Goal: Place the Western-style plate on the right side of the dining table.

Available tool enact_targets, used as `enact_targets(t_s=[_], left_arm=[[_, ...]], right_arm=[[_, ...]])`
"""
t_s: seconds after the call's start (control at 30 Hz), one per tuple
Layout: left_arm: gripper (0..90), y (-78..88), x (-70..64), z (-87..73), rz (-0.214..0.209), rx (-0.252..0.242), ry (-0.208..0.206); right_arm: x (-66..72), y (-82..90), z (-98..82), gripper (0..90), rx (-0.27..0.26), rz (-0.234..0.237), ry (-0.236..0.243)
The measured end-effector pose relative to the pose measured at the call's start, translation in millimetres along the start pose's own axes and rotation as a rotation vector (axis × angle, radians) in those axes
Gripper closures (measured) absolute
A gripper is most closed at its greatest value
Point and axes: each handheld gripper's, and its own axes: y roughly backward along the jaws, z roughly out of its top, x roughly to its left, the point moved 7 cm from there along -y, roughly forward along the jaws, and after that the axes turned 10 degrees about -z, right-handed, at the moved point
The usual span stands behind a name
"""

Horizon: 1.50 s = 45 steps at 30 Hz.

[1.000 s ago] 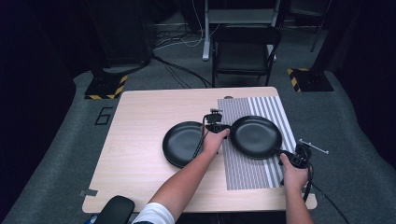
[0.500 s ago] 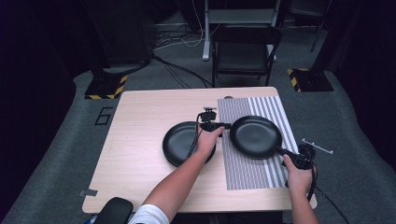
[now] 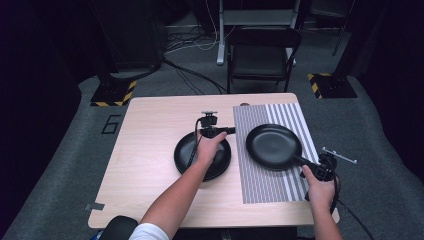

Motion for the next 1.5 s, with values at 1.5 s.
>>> enact_targets(t_s=[1.5], left_arm=[[54.1,167.5,67.4,-17.3,0.128,-0.09,-0.075]], right_arm=[[17.1,25.1,1.4,49.2,-0.037,-0.006,0.114]])
